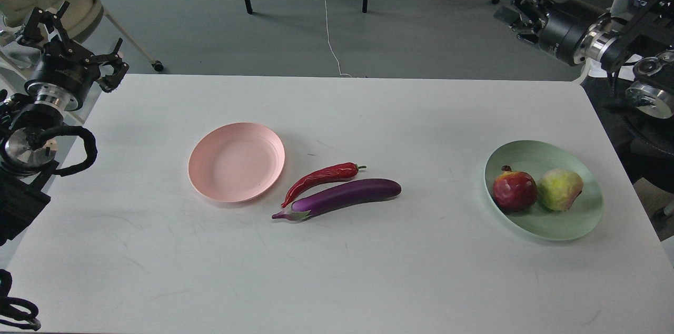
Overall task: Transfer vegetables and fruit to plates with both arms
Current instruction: 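Withdraw the right gripper up and away from the green plate, then reach the left hand over the purple eggplant and grasp it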
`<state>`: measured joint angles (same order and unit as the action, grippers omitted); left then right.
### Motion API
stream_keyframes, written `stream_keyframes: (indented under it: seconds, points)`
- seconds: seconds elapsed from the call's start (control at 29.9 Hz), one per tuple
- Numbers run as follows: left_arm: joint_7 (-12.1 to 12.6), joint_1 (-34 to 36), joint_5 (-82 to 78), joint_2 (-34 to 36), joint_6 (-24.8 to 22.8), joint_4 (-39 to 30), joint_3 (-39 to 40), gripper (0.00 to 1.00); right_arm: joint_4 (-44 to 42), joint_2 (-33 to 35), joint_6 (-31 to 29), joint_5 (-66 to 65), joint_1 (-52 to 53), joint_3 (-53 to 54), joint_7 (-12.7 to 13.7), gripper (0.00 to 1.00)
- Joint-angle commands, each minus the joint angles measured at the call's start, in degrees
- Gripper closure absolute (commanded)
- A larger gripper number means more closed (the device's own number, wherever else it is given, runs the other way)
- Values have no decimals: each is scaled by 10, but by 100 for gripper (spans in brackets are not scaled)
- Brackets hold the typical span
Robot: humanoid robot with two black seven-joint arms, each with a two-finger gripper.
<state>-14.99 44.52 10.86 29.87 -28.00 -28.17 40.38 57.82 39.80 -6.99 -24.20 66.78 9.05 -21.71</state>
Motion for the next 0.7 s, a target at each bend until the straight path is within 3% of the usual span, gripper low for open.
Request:
stream_keyframes:
  seconds: [0.0,0.13,0.37,0.67]
  points:
    - [0,24,-39,5,0,-8,-34,2,-12,-23,2,91,-41,64,0,3]
    - [0,36,-94,7,0,-42,-58,2,-22,-24,1,167,-85,120,-4,3]
    - [-2,34,-283,30,0,-185,-60,2,-19,-30,-14,269,-210,240,-3,3]
    - [-6,28,-596,25,0,-340,-59,2,-21,-36,-128,278,-344,355,-6,2]
